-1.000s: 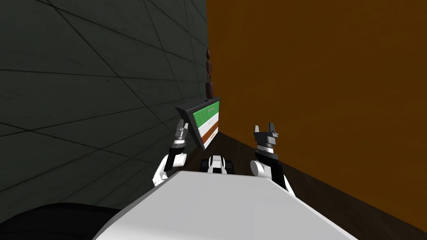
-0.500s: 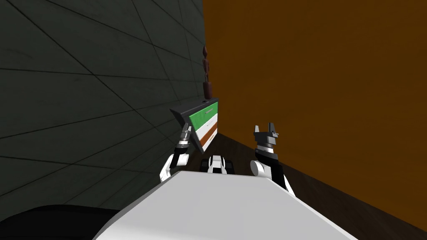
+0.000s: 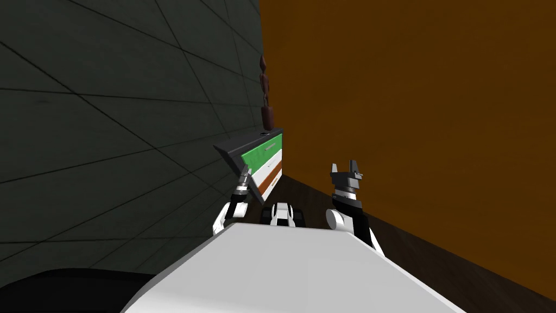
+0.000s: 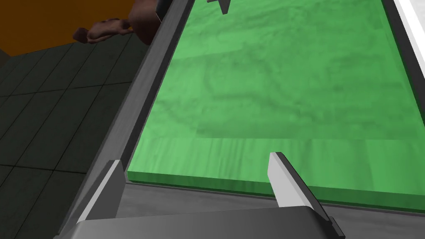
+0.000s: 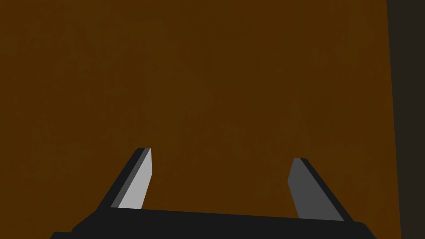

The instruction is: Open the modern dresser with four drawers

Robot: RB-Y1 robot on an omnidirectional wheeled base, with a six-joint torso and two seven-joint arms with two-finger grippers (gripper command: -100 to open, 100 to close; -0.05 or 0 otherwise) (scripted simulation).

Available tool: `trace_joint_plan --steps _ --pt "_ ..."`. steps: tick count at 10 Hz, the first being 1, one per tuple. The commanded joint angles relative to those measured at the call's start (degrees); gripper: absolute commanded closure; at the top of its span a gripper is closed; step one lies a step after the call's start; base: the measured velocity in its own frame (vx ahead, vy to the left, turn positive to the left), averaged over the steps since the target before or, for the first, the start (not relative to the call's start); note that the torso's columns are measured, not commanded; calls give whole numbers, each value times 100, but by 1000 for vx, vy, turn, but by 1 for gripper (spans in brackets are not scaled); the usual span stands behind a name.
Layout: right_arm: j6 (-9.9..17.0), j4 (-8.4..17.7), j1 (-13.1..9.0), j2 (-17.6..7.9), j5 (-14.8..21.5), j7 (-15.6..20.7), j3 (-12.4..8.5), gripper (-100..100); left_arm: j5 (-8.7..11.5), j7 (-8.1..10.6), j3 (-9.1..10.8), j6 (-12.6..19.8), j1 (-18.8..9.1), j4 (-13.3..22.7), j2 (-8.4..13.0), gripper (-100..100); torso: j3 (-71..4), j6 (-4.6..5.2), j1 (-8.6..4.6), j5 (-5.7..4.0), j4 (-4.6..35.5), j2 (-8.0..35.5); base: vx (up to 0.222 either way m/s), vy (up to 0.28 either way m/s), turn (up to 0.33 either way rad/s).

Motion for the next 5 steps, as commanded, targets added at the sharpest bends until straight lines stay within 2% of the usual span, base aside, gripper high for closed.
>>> trace_joint_plan --steps 1,4,5 --pt "0 0 0 0 0 0 0 0 11 -10 -65 -135 -75 469 2 -100 0 1 -4 -1 0 -1 78 11 -36" --pt "0 0 0 0 0 0 0 0 31 -16 -129 -276 -179 942 -3 -100 -27 7 4 4 -15 -47 80 -4 -39" --pt "0 0 0 0 0 0 0 0 31 -16 -129 -276 -179 990 -3 -100 -33 11 7 4 -16 -58 51 -1 -15"
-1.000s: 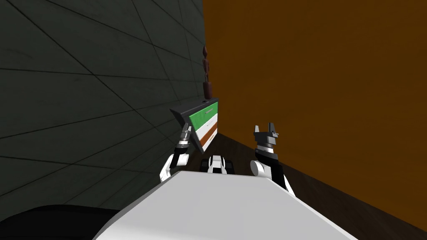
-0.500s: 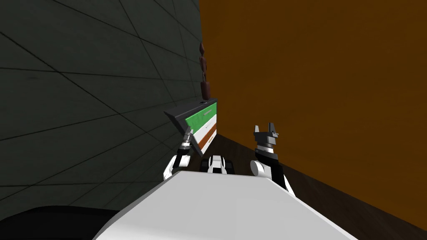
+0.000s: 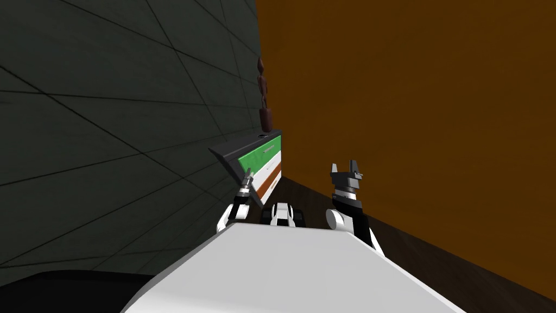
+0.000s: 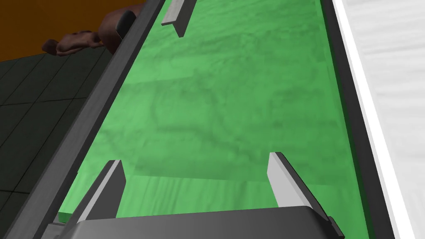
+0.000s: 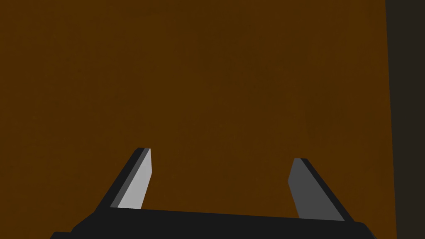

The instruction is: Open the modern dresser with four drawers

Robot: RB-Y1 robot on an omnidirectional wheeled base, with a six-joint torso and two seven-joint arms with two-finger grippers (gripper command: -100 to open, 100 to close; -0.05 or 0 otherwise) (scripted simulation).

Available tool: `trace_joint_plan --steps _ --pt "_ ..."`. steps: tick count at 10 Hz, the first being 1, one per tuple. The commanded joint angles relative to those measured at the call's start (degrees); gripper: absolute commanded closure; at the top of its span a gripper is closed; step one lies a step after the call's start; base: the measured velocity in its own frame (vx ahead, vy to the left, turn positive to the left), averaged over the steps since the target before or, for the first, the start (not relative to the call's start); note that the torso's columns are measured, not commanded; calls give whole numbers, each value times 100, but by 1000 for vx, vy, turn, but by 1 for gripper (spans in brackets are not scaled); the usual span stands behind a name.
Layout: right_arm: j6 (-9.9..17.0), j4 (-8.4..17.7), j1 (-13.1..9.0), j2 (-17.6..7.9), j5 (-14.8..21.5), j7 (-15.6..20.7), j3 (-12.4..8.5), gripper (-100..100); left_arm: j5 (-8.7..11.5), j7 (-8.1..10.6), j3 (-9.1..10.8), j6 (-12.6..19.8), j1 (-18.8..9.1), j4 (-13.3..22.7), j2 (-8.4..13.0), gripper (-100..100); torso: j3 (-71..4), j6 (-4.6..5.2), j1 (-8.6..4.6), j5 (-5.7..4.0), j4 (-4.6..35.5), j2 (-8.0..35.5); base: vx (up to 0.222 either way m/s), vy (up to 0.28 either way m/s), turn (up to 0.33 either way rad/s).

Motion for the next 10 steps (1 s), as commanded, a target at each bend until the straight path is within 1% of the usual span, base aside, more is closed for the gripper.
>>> trace_joint_plan --steps 1,2,4,5,6,7,8,9,10 --pt "0 0 0 0 0 0 0 0 4 -21 -39 -72 -67 344 -28 -100 4 -4 9 2 1 9 56 11 -26" --pt "0 0 0 0 0 0 0 0 4 -21 -39 -72 -67 344 -28 -100 7 -3 13 4 2 11 30 4 -7" --pt "0 0 0 0 0 0 0 0 19 -25 -88 -180 -147 731 -47 -100 -3 -3 13 6 -4 -7 50 0 -42" --pt "0 0 0 0 0 0 0 0 19 -25 -88 -180 -147 742 -47 -100 -6 -1 18 6 -5 -16 62 0 -15" --pt "0 0 0 0 0 0 0 0 27 -27 -113 -237 -190 943 -58 -100 -14 2 23 9 -11 -32 66 -7 -30" --pt "0 0 0 0 0 0 0 0 27 -27 -113 -237 -190 956 -58 -100 -20 3 27 10 -13 -43 47 2 -17" --pt "0 0 0 0 0 0 0 0 36 -30 -140 -295 -234 1159 -72 -100 -19 3 33 11 -12 -41 55 5 -43" --pt "0 0 0 0 0 0 0 0 36 -30 -140 -295 -234 1176 -72 -100 -21 4 38 14 -14 -49 41 8 -15" --pt "0 0 0 0 0 0 0 0 44 -32 -168 -355 -280 1402 -89 -100 -18 5 36 12 -11 -42 48 4 2"
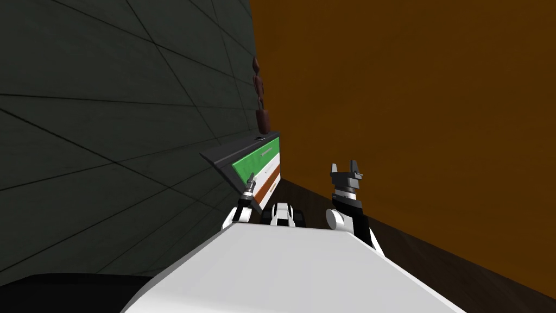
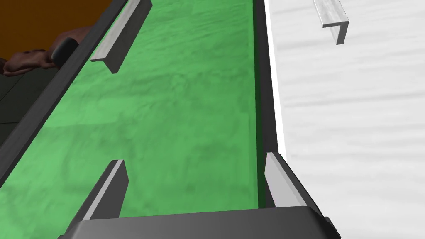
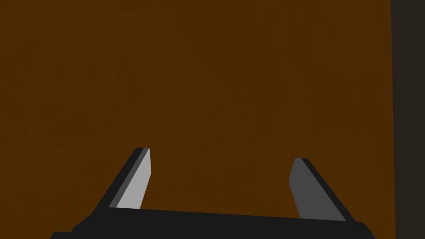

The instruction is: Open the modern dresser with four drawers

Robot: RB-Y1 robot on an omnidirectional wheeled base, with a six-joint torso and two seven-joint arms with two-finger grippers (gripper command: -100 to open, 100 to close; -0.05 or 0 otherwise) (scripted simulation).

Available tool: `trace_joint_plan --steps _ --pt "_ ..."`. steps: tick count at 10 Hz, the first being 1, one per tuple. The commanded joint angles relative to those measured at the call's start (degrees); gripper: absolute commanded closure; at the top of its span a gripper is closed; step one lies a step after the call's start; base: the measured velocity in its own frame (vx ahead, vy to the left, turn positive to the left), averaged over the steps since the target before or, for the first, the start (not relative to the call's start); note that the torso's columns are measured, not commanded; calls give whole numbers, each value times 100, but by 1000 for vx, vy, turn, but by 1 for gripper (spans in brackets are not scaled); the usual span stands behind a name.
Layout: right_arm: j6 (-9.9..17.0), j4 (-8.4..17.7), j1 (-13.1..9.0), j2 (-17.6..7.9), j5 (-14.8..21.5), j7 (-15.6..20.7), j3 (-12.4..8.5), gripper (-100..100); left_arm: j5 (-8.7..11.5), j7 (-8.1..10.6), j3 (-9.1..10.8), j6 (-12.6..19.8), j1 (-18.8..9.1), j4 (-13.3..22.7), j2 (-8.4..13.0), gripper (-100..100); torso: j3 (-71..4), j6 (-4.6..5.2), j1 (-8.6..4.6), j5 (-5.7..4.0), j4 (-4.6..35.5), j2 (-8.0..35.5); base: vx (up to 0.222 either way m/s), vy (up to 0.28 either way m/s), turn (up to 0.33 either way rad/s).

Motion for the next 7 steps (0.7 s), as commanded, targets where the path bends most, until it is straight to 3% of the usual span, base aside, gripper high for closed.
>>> trace_joint_plan --steps 1,7 --pt "0 0 0 0 0 0 0 0 20 -16 -38 -73 -102 408 -37 -100 -9 15 -1 7 -9 -25 81 0 -39" --pt "0 0 0 0 0 0 0 0 45 -23 -118 -247 -236 1093 -122 -100 -7 -2 13 3 -4 -23 58 4 -37"
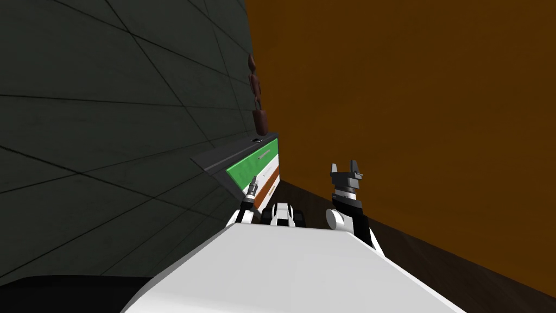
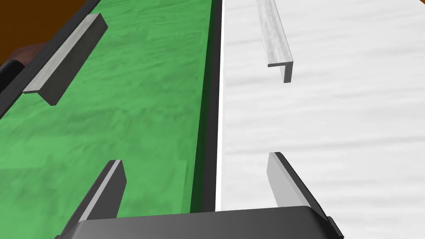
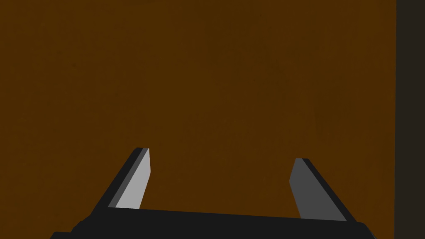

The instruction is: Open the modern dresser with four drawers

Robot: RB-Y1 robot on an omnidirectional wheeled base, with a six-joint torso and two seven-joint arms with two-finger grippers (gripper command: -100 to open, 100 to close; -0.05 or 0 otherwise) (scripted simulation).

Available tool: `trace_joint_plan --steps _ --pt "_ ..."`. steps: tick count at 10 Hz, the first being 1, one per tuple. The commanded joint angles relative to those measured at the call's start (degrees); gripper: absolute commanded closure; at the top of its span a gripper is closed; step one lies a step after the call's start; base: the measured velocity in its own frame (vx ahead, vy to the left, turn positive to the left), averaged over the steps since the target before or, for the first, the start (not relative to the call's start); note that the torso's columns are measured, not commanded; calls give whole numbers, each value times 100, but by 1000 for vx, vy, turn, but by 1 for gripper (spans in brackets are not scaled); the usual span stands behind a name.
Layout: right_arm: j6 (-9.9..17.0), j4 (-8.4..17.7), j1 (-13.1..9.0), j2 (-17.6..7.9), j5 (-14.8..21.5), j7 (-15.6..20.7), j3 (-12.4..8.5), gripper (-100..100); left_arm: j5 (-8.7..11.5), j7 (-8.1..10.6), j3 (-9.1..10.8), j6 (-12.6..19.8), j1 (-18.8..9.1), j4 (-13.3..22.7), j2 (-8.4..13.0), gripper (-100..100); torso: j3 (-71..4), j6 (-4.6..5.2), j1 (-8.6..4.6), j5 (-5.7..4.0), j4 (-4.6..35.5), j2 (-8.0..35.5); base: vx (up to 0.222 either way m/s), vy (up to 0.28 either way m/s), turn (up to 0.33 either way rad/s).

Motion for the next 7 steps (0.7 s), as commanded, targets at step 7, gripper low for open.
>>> trace_joint_plan --steps 7 --pt "0 0 0 0 0 0 0 0 52 -36 -102 -298 -295 1301 -421 -100 50 -12 -52 -18 27 106 59 4 -25"
